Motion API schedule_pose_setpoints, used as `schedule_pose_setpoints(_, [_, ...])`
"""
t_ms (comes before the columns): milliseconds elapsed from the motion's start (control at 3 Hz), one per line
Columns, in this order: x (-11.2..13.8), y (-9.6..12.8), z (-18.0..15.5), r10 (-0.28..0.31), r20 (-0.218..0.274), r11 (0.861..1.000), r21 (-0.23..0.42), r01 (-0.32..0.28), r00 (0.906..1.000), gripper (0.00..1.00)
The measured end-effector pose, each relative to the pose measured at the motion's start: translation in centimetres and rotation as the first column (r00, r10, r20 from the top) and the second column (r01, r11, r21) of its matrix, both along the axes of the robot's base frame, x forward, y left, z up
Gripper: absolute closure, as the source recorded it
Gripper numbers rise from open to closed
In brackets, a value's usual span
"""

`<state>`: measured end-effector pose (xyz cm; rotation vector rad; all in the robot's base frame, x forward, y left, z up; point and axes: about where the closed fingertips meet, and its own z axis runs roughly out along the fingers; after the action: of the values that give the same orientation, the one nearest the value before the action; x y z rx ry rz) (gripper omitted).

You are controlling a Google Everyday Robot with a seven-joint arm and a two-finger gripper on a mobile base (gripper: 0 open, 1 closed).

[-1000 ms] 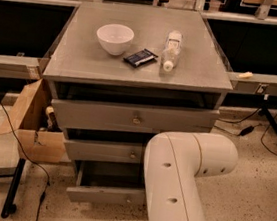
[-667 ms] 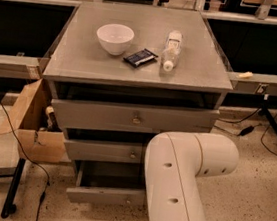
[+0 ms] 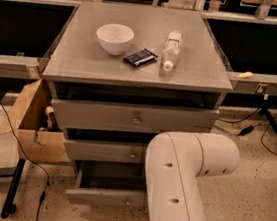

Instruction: Open bottom drawer

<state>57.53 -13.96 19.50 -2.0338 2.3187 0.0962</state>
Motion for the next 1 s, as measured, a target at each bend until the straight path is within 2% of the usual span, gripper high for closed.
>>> schedule_pose_setpoints(667, [0.11,0.02,0.00,0.007,-0.004,1.000,0.030,-0.007,1.0000,0.15])
schedule_pose_setpoints(1000, [0.16,0.04,0.08,0.010,-0.006,0.999,0.044,-0.010,0.9999,0.00])
